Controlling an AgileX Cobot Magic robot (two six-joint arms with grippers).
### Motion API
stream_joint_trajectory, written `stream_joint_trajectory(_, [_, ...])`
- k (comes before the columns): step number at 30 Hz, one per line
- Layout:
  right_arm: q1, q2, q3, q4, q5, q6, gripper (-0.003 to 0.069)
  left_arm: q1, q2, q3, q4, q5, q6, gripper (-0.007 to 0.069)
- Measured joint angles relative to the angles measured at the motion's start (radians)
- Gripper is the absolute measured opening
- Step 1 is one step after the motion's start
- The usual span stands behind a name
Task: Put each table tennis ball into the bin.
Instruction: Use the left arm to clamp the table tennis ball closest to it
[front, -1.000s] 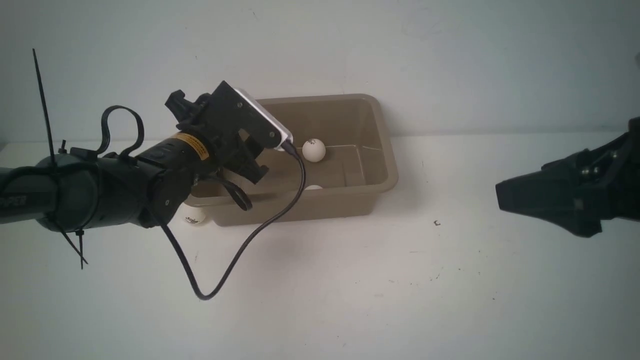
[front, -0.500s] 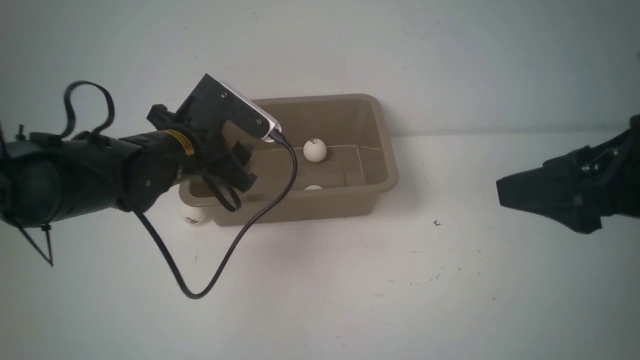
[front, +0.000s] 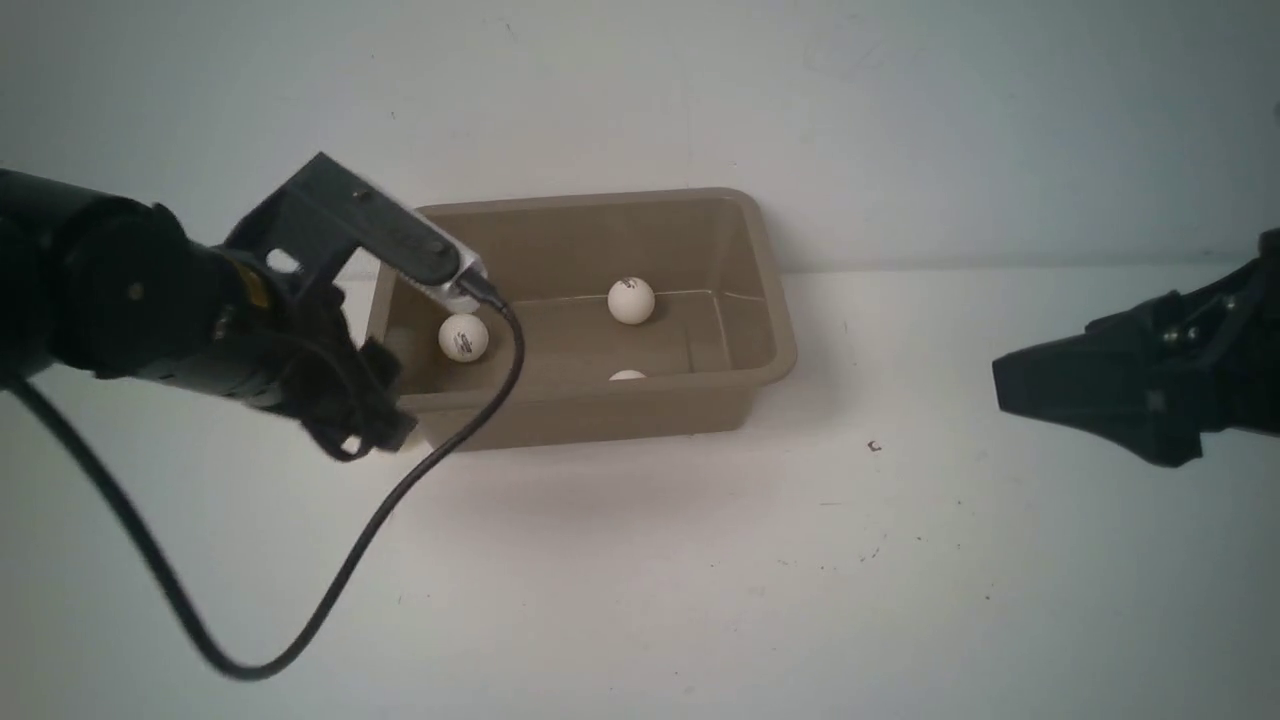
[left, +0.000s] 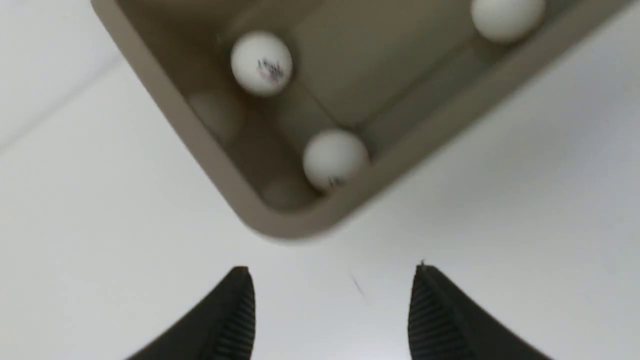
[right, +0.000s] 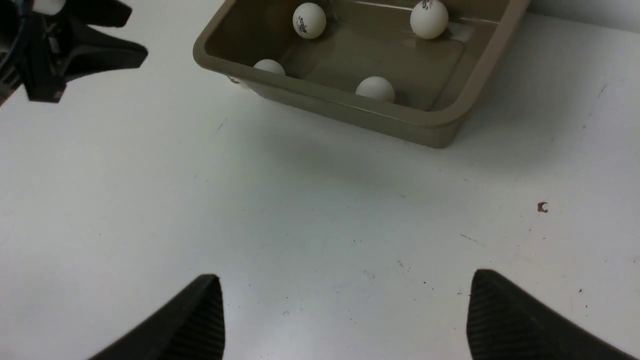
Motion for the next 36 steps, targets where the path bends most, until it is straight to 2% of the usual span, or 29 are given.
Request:
stream_joint_trajectory(4, [0.0,0.0,0.0,0.004,0.0,0.0,0.0588,0.0,-0.014,0.0,-0.041,0.15,0.016,0.0374])
stream_joint_trajectory(5, [0.0,0.0,0.0,0.009,0.0,0.0,0.0588,0.0,-0.014,0.001,-0.07,0.204,0.05,0.0374])
stream_joint_trajectory(7, [0.0,0.0,0.0,0.011,0.0,0.0,0.0588,0.0,-0.014,0.001,-0.092,0.217,0.081,0.0374])
stream_joint_trajectory(11, [0.0,0.0,0.0,0.013,0.0,0.0,0.0588,0.0,-0.014,0.001,-0.258,0.22,0.281,0.0374])
stream_joint_trajectory(14, [0.0,0.0,0.0,0.015,0.001,0.0,0.0588,0.0,-0.014,0.001,-0.318,0.25,0.349,0.0374])
stream_joint_trajectory(17, [0.0,0.0,0.0,0.018,0.002,0.0,0.0588,0.0,-0.014,0.001,-0.277,0.285,0.331,0.0374])
stream_joint_trajectory(20, [0.0,0.0,0.0,0.019,0.002,0.0,0.0588,0.0,-0.014,0.001,-0.152,0.276,0.253,0.0374])
stream_joint_trajectory(23, [0.0,0.0,0.0,0.022,0.003,0.0,0.0588,0.011,-0.014,0.001,-0.026,0.212,0.148,0.0374])
stream_joint_trajectory(26, [0.0,0.0,0.0,0.022,0.007,0.0,0.0588,0.04,-0.011,0.001,0.006,0.147,0.119,0.0374])
stream_joint_trajectory(30, [0.0,0.0,0.0,0.025,0.011,0.0,0.0588,0.11,0.021,0.001,0.009,0.074,0.176,0.0374])
stream_joint_trajectory(34, [0.0,0.0,0.0,0.027,0.015,0.0,0.0588,0.178,0.072,0.001,-0.073,0.008,0.326,0.0374])
stream_joint_trajectory(36, [0.0,0.0,0.0,0.033,0.018,0.0,0.0588,0.216,0.103,0.001,-0.157,-0.029,0.458,0.0374])
